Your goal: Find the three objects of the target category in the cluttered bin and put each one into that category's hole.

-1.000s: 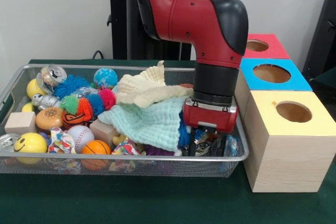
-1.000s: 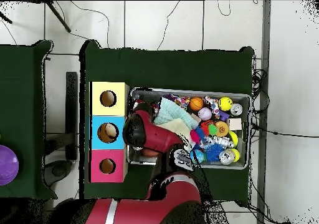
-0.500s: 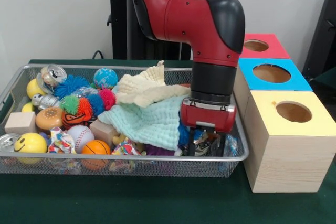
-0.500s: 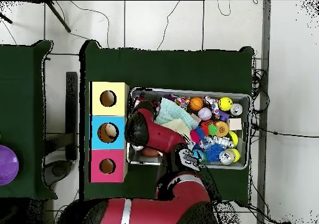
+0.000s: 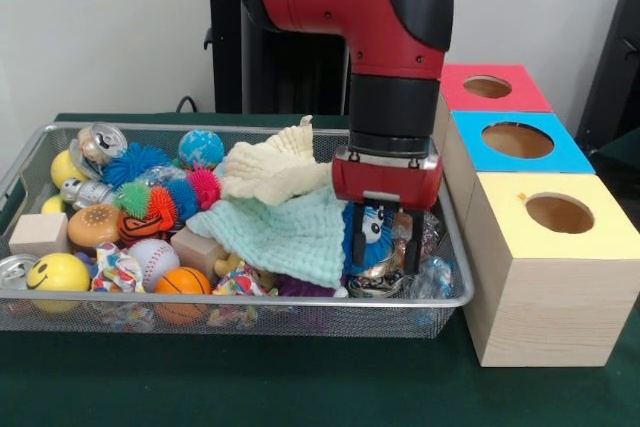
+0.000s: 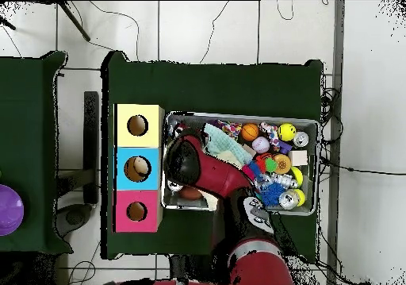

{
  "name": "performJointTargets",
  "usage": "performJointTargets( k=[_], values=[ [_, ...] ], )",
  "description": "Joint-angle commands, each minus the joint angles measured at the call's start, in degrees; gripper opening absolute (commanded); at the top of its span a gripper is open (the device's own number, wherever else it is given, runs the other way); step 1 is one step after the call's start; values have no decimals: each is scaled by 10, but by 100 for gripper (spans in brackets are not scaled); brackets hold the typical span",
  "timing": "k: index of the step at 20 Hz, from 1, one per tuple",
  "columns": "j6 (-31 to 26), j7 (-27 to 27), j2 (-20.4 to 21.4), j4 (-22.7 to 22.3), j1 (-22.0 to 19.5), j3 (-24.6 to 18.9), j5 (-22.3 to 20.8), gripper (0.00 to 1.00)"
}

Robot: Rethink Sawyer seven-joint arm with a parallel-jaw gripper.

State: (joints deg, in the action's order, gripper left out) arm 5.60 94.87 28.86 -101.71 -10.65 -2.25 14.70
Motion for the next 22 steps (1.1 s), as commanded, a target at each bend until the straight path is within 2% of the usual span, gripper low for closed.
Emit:
performJointTargets(
  k=[1,9,13,22],
  values=[
    [-89,122,38,-20,4,-33,30,100],
    [-85,132,-1,41,112,79,87,100],
    [-89,133,-13,57,124,84,113,100],
    [-50,128,-28,45,99,51,110,100]
  ],
)
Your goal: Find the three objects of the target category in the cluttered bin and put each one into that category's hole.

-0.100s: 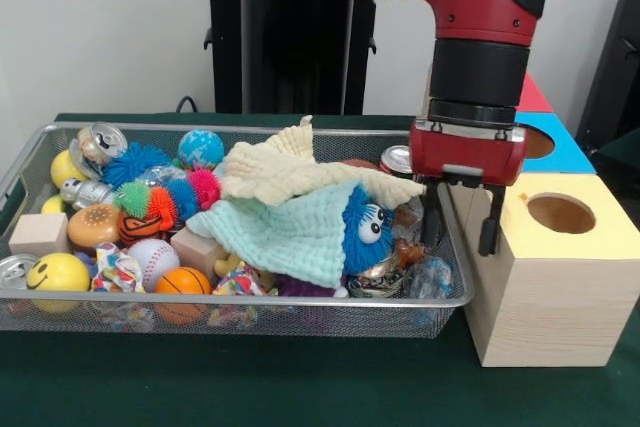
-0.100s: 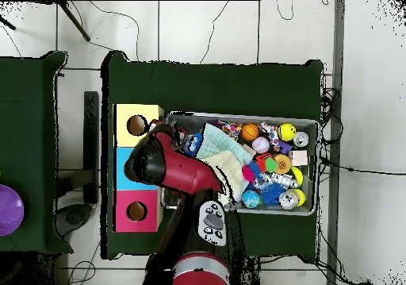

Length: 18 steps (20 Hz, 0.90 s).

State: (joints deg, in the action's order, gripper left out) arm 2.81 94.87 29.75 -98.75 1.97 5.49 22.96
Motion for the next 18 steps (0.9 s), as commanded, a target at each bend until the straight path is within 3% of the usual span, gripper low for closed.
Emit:
performJointTargets(
  k=[1,6,9,18],
  values=[
    [-19,128,-41,17,-32,-31,26,100],
    [-24,120,-26,-6,-97,-101,-3,100],
    [-24,117,-14,-26,-116,-123,-15,100],
    [-25,116,-20,-10,-78,-81,4,100]
  ],
)
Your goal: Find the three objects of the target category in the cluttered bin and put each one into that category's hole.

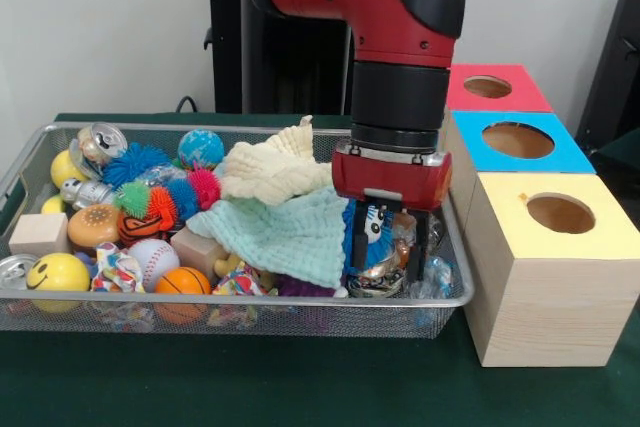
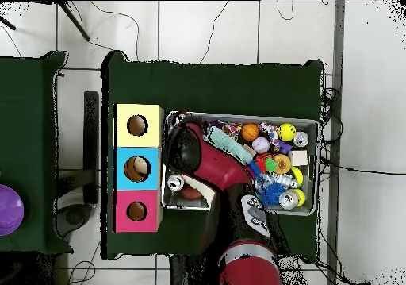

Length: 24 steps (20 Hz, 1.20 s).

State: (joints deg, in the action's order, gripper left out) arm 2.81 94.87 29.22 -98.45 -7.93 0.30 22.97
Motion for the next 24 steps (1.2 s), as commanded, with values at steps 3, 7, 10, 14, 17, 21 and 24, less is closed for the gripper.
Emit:
performJointTargets(
  k=[3,7,10,14,17,21,24],
  values=[
    [-22,120,-20,-8,35,-16,12,100],
    [-27,120,-23,4,59,13,25,100],
    [-20,121,-26,4,57,12,21,100],
    [-8,118,-20,-10,25,-25,-3,100],
    [-4,114,-21,-11,9,-40,-12,100],
    [4,113,-22,-17,0,-49,-22,100],
    [7,114,-22,-19,5,-44,-19,100]
  ],
)
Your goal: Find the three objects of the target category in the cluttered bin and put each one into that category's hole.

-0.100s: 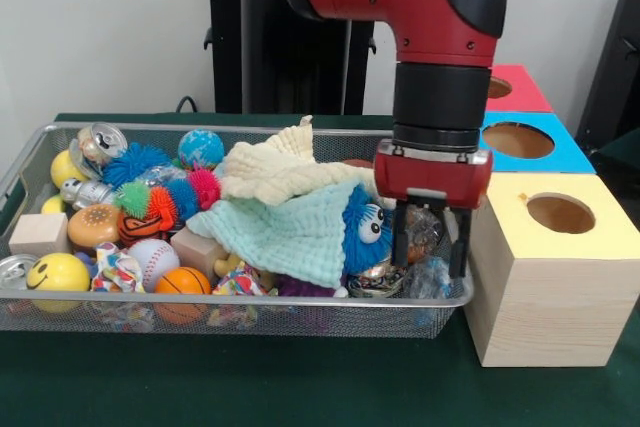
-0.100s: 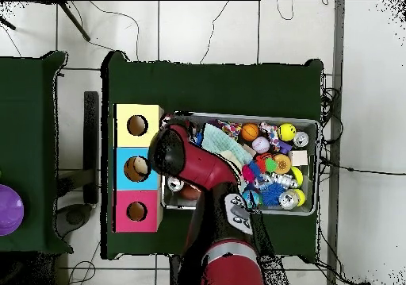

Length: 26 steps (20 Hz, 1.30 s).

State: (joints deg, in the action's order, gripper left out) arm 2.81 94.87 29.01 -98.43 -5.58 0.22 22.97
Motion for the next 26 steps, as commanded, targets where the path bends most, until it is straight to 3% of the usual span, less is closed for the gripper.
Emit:
performJointTargets(
  k=[1,8,26],
  values=[
    [8,115,-20,-20,-17,-41,-18,100],
    [26,121,-38,1,36,12,9,100],
    [7,97,-46,26,-4,-24,-18,100]
  ],
)
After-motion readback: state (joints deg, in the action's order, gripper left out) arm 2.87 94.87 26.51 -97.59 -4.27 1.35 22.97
